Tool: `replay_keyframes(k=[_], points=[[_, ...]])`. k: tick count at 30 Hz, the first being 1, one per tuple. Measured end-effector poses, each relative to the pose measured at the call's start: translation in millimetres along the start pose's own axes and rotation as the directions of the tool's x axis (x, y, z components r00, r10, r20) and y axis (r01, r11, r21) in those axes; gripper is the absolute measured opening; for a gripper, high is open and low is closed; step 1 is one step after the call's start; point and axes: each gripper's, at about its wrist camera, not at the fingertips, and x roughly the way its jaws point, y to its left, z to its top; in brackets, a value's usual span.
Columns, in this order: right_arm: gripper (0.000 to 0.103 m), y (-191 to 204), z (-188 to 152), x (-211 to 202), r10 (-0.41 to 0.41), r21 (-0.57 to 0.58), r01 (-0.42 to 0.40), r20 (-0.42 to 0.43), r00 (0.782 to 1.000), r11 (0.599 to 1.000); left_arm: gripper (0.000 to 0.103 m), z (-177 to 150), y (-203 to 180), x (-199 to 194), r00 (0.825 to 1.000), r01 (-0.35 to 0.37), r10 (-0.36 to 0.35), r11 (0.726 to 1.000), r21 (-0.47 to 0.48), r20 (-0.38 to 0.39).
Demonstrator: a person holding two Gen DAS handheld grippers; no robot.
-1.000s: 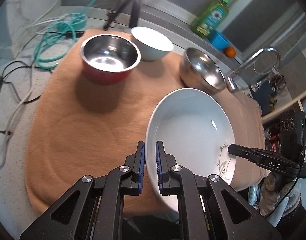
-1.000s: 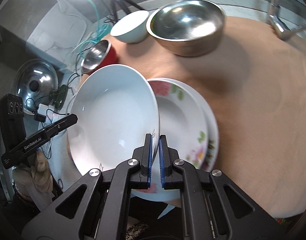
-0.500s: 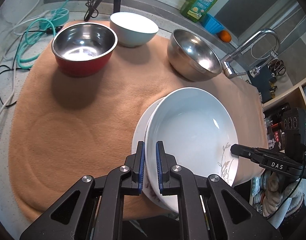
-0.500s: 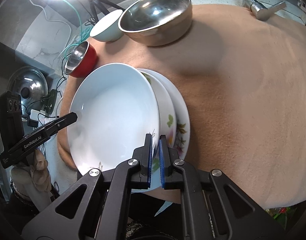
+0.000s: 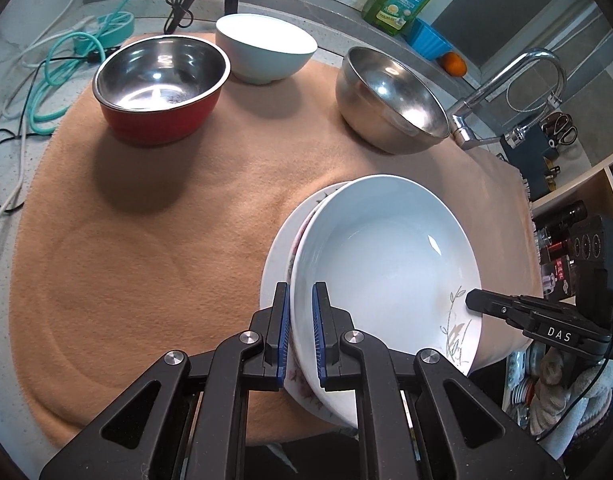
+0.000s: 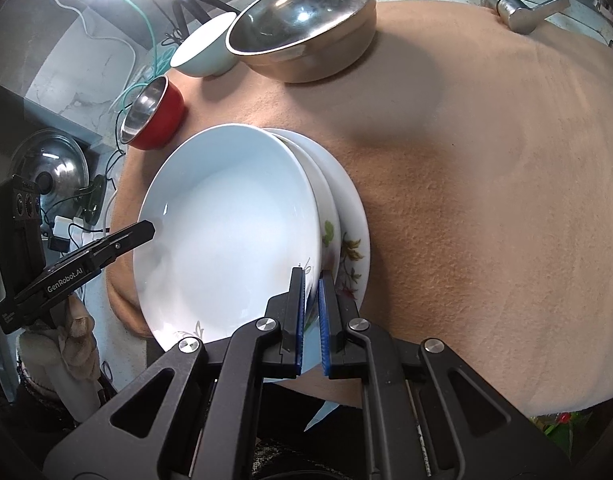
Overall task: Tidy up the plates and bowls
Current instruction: 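Lower the white plate onto the stacked floral plates with the right gripper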
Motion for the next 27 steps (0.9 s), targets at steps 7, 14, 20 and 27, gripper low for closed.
replay_keyframes(k=[7, 14, 20, 27], points=[[0.006, -1.1, 0.7, 2.8, -0.007, 0.002, 0.007, -0.013, 1.000, 1.000, 0.009, 0.9, -0.7, 2.2, 1.000, -0.003, 0.003, 1.000, 0.003, -0.003], [0.006, 0.6, 1.0, 2.3, -0.014, -0.004, 0.014, -0.016, 1.000, 1.000, 0.009, 2.0, -0.4, 3.7, 1.000, -0.005, 0.005, 1.000, 0.005, -0.002], [0.007, 1.9, 1.6, 3.1, -0.017, -0.010, 0.017, -0.021, 1.000, 1.000, 0.009, 3.8, 0.0, 4.2, 1.000, -0.005, 0.005, 1.000, 0.010, -0.004], [0.008, 0.9, 1.8, 3.3, -0.021, -0.007, 0.020, -0.022, 1.000, 1.000, 0.009, 5.8, -0.9, 4.2, 1.000, -0.007, 0.007, 1.000, 0.015, -0.008]])
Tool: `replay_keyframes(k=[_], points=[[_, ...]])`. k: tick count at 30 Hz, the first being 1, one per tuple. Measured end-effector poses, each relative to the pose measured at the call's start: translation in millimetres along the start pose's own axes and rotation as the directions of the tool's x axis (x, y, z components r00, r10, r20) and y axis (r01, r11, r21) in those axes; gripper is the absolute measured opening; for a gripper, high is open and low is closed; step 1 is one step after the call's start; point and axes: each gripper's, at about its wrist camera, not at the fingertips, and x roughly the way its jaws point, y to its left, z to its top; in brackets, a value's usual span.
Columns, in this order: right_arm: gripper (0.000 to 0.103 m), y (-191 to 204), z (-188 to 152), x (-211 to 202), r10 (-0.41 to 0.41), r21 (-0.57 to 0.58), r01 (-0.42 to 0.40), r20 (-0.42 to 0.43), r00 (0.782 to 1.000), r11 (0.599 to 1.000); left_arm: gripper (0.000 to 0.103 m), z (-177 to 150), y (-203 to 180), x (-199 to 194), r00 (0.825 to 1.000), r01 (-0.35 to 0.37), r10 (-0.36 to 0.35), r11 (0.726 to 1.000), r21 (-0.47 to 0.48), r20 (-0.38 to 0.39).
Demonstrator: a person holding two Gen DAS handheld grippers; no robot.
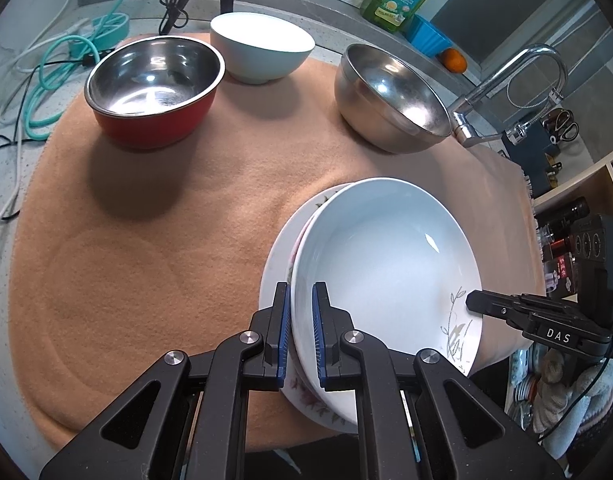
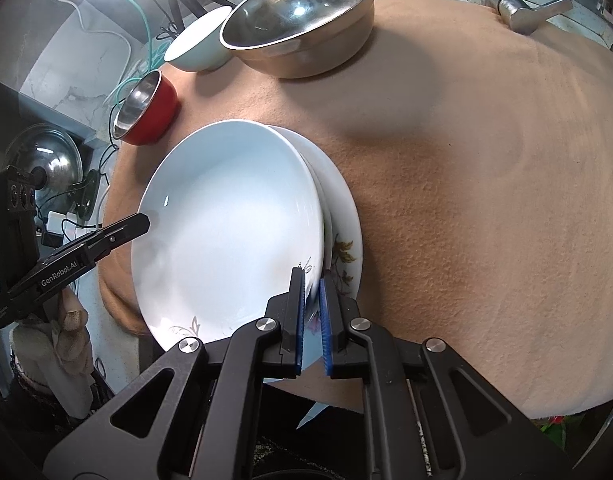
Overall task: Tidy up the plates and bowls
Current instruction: 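Lower the white plate onto the stacked floral plates with the right gripper, then open the right gripper and close it on the large steel bowl's rim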
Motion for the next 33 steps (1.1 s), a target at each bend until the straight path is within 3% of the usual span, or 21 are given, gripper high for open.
replay_keyframes(k=[20, 31, 33], points=[[0.009, -0.5, -1.1, -3.5, -0.002, -0.009, 0.002, 0.007, 1.000, 1.000, 0.009, -0.1, -0.4, 0.2, 1.000, 0.004, -0.004, 1.000, -0.006, -0.002], [0.009, -3.8, 12.5, -32.2, -0.010, -0.013, 0.012, 0.104, 0.995, 1.000, 0.010, 10.6, 1.4, -20.1, 0.999, 0.004, -0.003, 1.000, -0.007, 0.050], [0.015, -7.2, 18.9, -38.1, 0.000, -0.003, 0.000, 0.129, 0.992, 1.000, 0.010, 14.9, 0.9, -22.3, 0.998, 0.010, -0.009, 1.000, -0.009, 0.061]])
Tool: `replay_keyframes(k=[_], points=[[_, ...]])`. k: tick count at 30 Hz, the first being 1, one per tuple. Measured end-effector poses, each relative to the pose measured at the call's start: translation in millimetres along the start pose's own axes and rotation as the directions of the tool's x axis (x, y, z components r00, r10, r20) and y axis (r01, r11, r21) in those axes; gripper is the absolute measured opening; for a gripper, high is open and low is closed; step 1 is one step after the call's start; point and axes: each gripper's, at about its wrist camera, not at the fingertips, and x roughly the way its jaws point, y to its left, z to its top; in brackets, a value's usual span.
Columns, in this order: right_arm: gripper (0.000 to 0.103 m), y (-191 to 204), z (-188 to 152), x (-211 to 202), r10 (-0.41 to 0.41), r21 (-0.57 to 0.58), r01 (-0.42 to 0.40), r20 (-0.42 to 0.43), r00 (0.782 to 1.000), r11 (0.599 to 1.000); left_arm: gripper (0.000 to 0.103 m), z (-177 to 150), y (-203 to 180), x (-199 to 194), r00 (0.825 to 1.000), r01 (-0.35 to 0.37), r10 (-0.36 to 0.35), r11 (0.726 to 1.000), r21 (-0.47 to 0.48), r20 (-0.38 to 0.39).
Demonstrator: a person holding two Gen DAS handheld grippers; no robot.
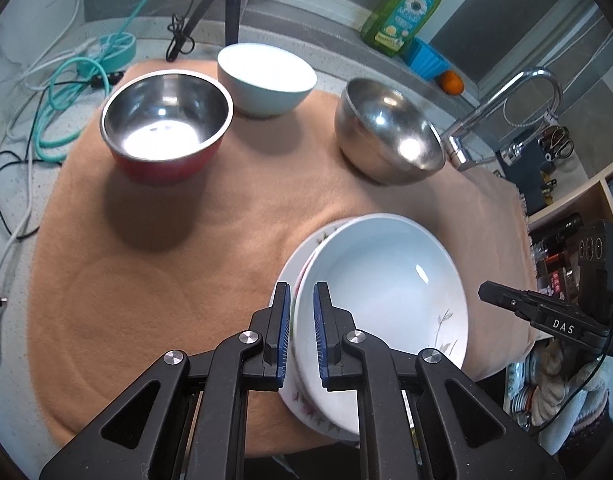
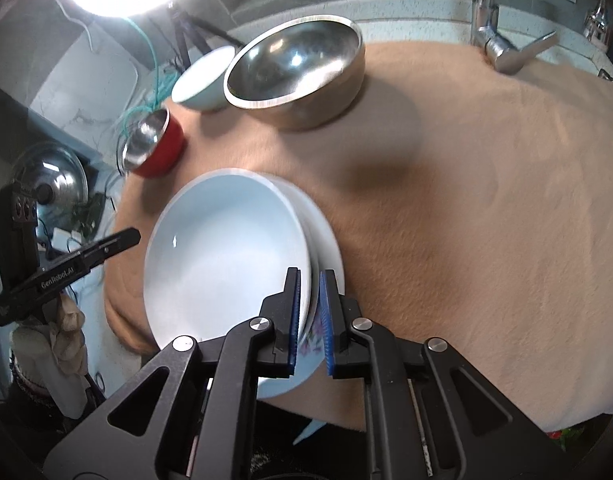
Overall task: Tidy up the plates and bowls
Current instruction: 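Open the right gripper and close it on the large steel bowl's rim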
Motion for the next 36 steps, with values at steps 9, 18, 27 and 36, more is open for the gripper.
replay_keyframes(k=[9, 18, 27, 36], points=[[0.047, -5.8, 39.2, -21.1, -0.023, -0.010, 0.024, 0.135, 0.991, 1.000, 0.019, 37.3, -10.5, 1.3, 0.999, 0.024, -0.024, 1.000, 0.000, 0.043], [0.053, -13.7, 74.9, -11.6, -0.070, -0.036, 0.077, 0.171, 0.983, 0.996, 0.032, 72.9, -25.8, 13.1, 0.997, 0.030, -0.031, 0.999, 0.012, 0.076], [0.053, -30.0, 108.2, 2.9, -0.046, -0.011, 0.048, 0.159, 0.986, 0.999, 0.032, 102.9, -39.3, 42.1, 0.998, 0.036, -0.036, 0.999, -0.001, 0.055], [0.053, -43.4, 130.1, 33.9, -0.011, 0.029, 0.008, 0.104, 0.994, 1.000, 0.032, 123.0, -40.2, 67.3, 0.999, 0.033, -0.032, 0.999, -0.032, 0.034]])
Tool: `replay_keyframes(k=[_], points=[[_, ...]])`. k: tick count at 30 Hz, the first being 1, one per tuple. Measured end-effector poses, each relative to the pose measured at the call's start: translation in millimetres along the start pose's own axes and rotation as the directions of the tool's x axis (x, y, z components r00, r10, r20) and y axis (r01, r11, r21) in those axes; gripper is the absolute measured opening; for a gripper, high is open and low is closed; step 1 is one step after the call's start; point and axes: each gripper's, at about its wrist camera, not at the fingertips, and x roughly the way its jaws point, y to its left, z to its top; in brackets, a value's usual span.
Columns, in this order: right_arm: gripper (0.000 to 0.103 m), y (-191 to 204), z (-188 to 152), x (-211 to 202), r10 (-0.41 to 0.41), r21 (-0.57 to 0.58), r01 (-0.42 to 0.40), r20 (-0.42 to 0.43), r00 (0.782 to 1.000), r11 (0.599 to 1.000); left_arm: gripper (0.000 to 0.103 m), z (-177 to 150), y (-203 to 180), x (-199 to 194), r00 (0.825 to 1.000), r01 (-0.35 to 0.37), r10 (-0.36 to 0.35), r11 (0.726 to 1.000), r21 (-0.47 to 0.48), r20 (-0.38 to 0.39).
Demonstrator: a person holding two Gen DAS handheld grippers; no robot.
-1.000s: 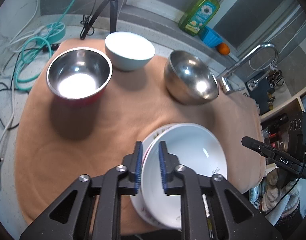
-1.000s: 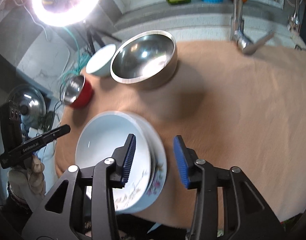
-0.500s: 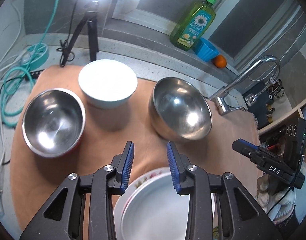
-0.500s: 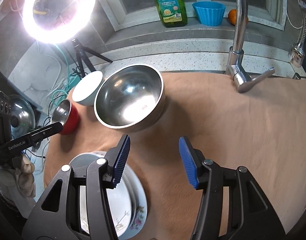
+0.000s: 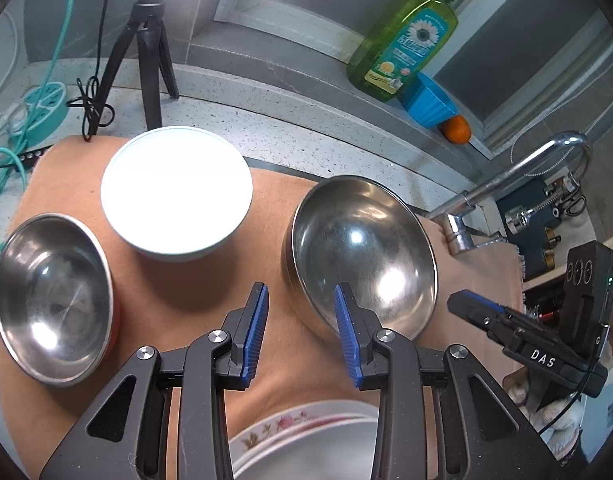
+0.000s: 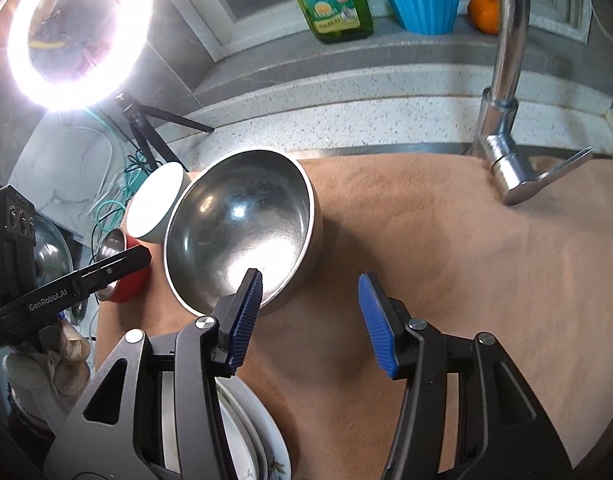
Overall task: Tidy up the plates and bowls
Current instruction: 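Open the right gripper and close it on the large steel bowl's rim, then lift the large steel bowl and carry it toward the plate stack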
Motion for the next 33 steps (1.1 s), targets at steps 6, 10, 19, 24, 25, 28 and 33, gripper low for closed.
replay_keyframes(k=[6, 10, 19, 24, 25, 28, 33], points=[[0.044, -5.9, 8.6, 15.3, 0.031, 0.027, -0.030, -0.035, 0.999, 0.999, 0.032, 8.9, 0.4, 12.8, 1.000, 0.010, -0.010, 1.000, -0.007, -0.024], [0.034, -5.9, 12.4, 22.6, 0.043, 0.026, -0.042, -0.055, 0.998, 0.999, 0.032, 12.2, -0.9, 20.0, 0.999, 0.017, -0.017, 1.000, -0.003, -0.042], [0.019, -4.1, 15.5, 35.3, 0.062, 0.032, -0.059, -0.091, 0.994, 0.998, 0.028, 14.5, -5.0, 33.2, 0.997, 0.028, -0.026, 0.999, 0.017, -0.069], [0.019, -4.2, 16.7, 34.3, 0.062, 0.030, -0.060, -0.098, 0.993, 0.998, 0.027, 16.1, -5.5, 33.7, 0.997, 0.027, -0.025, 0.999, 0.024, -0.072], [0.018, -4.1, 16.3, 33.7, 0.061, 0.030, -0.058, -0.100, 0.993, 0.998, 0.027, 16.1, -5.7, 33.3, 0.997, 0.028, -0.026, 0.999, 0.026, -0.072], [0.018, -3.6, 14.4, 30.9, 0.057, 0.031, -0.054, -0.102, 0.993, 0.998, 0.027, 15.3, -7.3, 31.9, 0.997, 0.028, -0.026, 0.999, 0.031, -0.071], [0.018, -7.0, 8.0, 19.0, 0.057, 0.043, -0.053, -0.094, 0.994, 0.998, 0.027, 10.3, -12.4, 27.5, 0.996, 0.045, -0.042, 0.998, 0.046, -0.074]])
